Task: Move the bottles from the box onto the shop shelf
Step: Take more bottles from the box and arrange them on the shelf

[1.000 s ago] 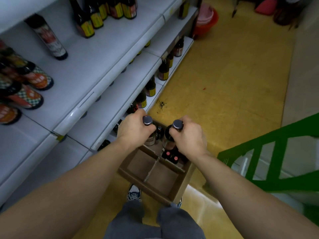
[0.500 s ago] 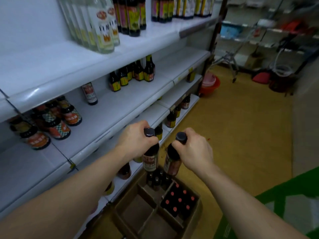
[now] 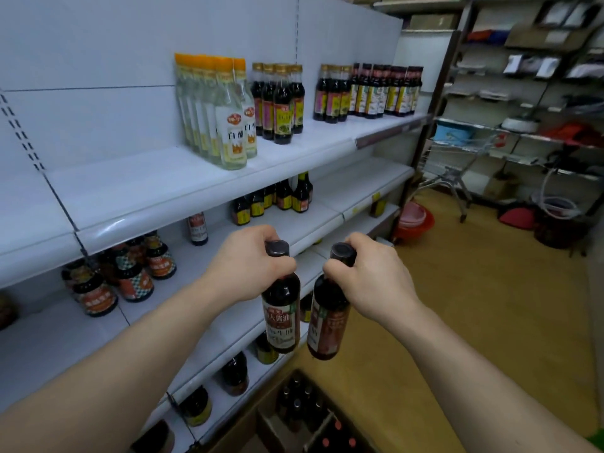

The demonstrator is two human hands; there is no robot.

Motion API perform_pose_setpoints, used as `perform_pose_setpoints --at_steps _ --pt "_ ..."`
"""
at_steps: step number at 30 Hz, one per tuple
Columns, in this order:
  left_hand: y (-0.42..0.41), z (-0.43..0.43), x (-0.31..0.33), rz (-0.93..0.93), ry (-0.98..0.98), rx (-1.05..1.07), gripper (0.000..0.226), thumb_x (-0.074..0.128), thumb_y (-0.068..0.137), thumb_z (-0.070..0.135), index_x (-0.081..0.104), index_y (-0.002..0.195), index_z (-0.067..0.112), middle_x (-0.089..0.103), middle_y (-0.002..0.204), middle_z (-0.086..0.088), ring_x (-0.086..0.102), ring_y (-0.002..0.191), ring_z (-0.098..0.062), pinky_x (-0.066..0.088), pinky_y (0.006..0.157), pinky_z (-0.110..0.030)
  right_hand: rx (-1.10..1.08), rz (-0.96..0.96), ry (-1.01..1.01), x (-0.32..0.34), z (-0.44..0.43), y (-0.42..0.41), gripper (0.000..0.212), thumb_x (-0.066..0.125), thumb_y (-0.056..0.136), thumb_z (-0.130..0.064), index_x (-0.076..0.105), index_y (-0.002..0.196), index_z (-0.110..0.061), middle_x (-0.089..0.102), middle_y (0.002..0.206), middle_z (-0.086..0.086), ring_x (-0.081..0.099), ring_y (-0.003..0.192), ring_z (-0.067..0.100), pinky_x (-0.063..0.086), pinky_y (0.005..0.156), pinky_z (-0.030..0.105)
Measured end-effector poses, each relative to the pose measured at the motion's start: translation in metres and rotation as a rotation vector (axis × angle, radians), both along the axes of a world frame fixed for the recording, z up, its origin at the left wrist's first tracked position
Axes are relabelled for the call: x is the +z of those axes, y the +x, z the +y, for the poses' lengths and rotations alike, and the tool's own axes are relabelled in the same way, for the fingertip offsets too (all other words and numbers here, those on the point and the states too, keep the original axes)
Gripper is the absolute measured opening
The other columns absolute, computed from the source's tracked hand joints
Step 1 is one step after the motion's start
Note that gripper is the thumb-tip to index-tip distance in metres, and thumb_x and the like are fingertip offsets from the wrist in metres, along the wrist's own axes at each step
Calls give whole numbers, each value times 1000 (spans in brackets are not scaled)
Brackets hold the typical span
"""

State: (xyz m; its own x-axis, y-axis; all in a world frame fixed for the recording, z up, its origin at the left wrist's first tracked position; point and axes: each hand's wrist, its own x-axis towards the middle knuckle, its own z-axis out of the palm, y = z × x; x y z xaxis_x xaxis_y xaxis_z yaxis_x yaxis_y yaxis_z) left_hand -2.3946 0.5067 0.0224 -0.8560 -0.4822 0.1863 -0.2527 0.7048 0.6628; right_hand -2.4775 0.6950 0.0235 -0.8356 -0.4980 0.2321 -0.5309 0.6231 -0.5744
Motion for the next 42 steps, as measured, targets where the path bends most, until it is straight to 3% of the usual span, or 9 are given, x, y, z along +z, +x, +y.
perform_pose_setpoints --at_steps 5,11,15,21,28,33,42 --pt "12 -9 20 60 26 10 22 73 68 36 57 71 22 54 64 6 48 60 -13 37 57 -30 50 2 -37 28 -10 4 23 63 87 -43 52 84 -22 59 75 -2 57 70 22 42 58 37" --pt "36 -25 50 80 72 49 32 67 58 41 65 79 17 64 71 -4 54 64 -17 44 62 -34 126 22 -57 56 -30 16 24 64 86 -41 52 83 -21 58 75 0 55 69 23 40 58 35" --pt "61 -41 71 117 54 93 15 76 70 29 63 73 21 64 69 0 55 64 -15 46 61 -32 200 38 -65 74 -50 30 22 64 86 -42 54 83 -24 58 76 0 54 69 23 42 59 39" --pt "114 -71 99 172 8 132 16 77 73 30 64 76 21 64 70 2 54 60 -12 42 57 -27 256 67 -74 104 -87 68 28 67 84 -43 59 84 -16 60 77 3 57 72 24 48 61 44" --pt "186 -110 128 192 7 179 14 76 74 28 68 80 19 70 75 -5 54 56 -11 43 51 -24 321 80 -96 132 -132 132 27 68 84 -39 61 84 -13 60 76 6 53 67 24 38 57 36" --pt "245 -133 142 203 -20 218 16 76 74 31 68 82 20 70 80 -1 61 71 -17 47 63 -31 376 66 -115 148 -164 185 26 72 87 -37 59 80 -15 58 75 5 50 62 19 37 55 32" --pt "349 -169 156 201 -44 287 18 77 74 33 68 82 19 64 72 1 57 65 -15 42 57 -27 459 82 -107 163 -218 274 30 74 86 -34 62 78 -8 51 59 1 44 45 10 33 46 27"
